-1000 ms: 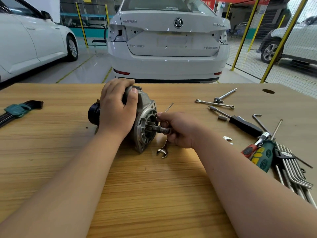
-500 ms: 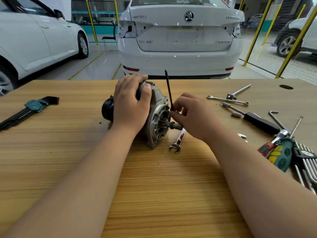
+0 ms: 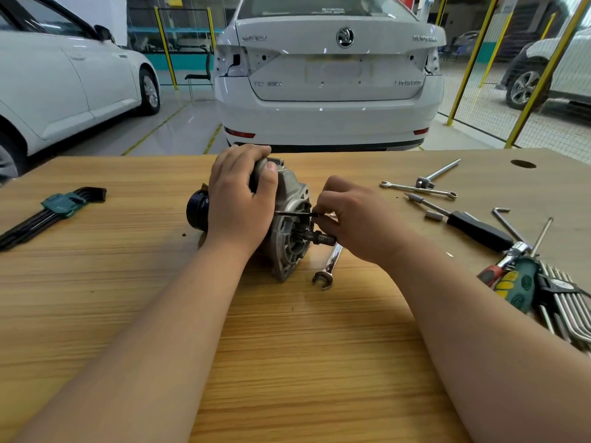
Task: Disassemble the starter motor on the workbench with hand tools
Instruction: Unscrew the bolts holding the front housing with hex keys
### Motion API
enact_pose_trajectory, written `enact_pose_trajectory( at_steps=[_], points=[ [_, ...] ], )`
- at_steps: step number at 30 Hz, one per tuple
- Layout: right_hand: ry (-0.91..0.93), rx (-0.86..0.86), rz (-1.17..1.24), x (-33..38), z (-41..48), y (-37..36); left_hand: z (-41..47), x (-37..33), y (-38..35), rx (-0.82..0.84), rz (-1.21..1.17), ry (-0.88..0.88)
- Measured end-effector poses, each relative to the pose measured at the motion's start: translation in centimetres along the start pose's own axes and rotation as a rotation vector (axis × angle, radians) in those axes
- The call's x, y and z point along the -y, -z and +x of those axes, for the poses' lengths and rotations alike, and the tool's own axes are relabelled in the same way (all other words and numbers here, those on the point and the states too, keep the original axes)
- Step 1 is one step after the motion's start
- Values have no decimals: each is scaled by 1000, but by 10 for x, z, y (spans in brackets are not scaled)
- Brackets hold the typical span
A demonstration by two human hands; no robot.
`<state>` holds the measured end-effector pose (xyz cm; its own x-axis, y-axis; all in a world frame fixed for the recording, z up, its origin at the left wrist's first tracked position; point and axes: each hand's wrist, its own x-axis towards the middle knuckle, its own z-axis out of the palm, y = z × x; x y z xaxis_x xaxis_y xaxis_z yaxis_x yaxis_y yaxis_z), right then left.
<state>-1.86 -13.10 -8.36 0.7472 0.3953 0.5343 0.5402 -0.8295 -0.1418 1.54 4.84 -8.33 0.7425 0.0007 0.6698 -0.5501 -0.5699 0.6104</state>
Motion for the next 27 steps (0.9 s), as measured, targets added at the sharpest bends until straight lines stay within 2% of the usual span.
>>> enact_pose_trajectory(
  at_steps=[2, 4, 6, 9, 12, 14, 19, 23, 27],
  points=[
    [-22, -47, 34, -1, -3, 0, -1, 0, 0, 2, -3, -2],
    [-122, -110, 154, -2, -8, 1, 0, 1, 0, 0, -2, -4],
    [-313, -143, 352, -1, -12, -1, -1, 1, 0, -1, 1, 0],
    [-599, -106, 680, 3, -10, -6, -1, 1, 0, 3, 0, 2],
    [-762, -55, 1146, 2, -3, -11, -1, 2, 0, 2, 3, 0],
    [-824, 0, 1297, 1, 0, -12, -1, 1, 0, 1, 0, 3],
    [-936, 58, 1253, 2, -2, -17, 1, 2, 0, -6, 1, -6],
    [-990, 10, 1172, 7, 2, -23, 0, 3, -1, -5, 7, -12],
    [-1053, -41, 1235, 1, 0, -21, 0, 2, -1, -7, 11, -19]
  ],
)
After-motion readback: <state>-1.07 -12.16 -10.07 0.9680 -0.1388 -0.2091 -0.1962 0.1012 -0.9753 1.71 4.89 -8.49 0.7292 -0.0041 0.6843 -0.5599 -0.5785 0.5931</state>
